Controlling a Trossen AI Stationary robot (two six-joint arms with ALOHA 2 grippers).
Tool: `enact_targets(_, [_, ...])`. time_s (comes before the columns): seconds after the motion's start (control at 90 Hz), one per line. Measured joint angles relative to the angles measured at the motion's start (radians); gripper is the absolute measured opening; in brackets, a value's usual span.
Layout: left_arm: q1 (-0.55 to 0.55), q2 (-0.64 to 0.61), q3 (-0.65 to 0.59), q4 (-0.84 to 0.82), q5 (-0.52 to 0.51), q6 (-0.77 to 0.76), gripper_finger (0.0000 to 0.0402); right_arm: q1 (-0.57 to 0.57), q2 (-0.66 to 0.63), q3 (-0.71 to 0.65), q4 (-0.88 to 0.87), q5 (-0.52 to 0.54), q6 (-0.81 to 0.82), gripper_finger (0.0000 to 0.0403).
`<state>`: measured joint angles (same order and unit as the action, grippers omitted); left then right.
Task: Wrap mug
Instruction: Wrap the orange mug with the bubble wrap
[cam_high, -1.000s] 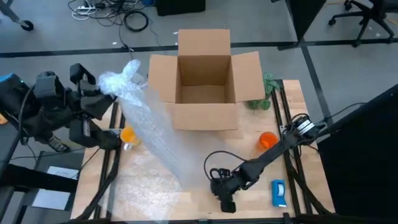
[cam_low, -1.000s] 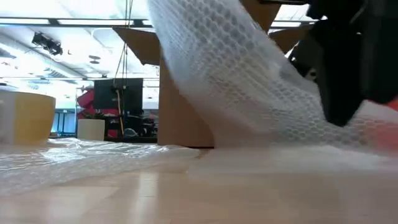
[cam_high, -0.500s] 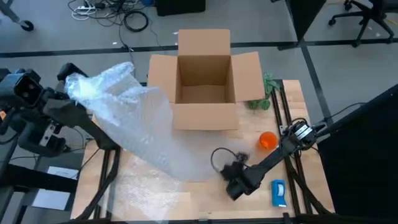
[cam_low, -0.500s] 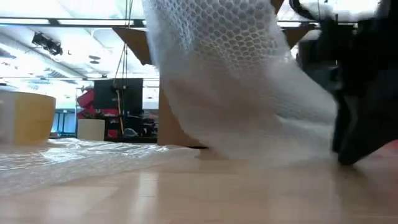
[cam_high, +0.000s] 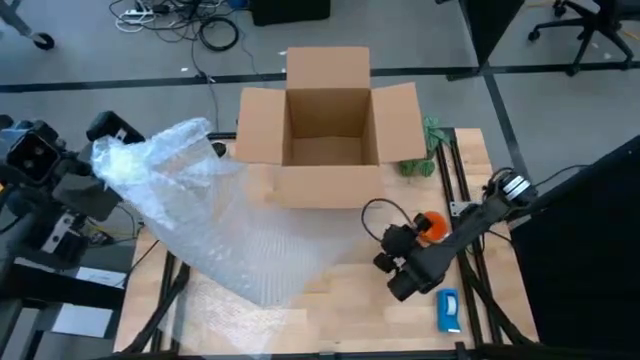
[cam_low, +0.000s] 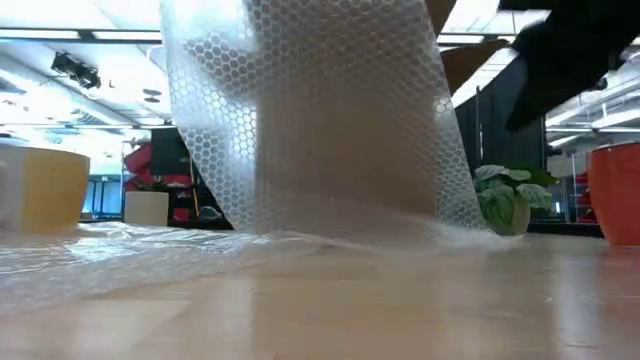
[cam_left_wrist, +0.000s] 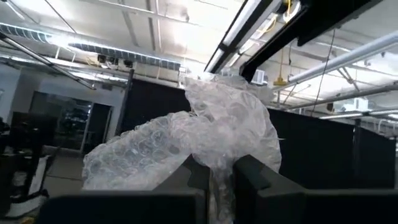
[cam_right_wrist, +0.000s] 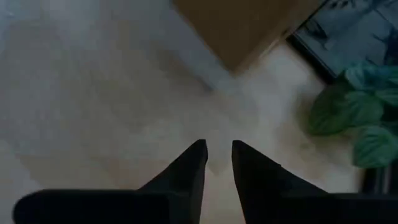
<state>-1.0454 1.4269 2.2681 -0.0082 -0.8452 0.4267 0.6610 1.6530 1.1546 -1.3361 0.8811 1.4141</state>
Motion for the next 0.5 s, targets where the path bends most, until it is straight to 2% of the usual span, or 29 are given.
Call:
enact_targets(0.067, [-0.005,0.004,0.000,-0.001,0.014,-0.026,0.0012,0.001,-0.024,0.007,0.000,0.023,-0.016,0.0052])
enact_targets(0.189, [-0.005,0.014,0.000,-0.003,0.052,-0.059,0.0012,-0.009,-0.077,0.012,-0.009,0.141,-0.031,0.0052])
enact_targets(0.289, [-0.004,0.027,0.000,-0.002,0.082,-0.060,0.0012,-0.037,-0.096,0.012,0.047,0.210,-0.111,0.0052])
enact_targets(0.411, [-0.004,0.046,0.000,0.009,0.134,-0.060,0.0012,-0.104,-0.080,0.012,0.223,0.198,-0.326,0.0048])
enact_targets(0.5, [-0.004,0.054,-0.001,0.021,0.168,-0.052,0.0012,-0.163,-0.037,0.012,0.472,0.093,-0.569,0.0044])
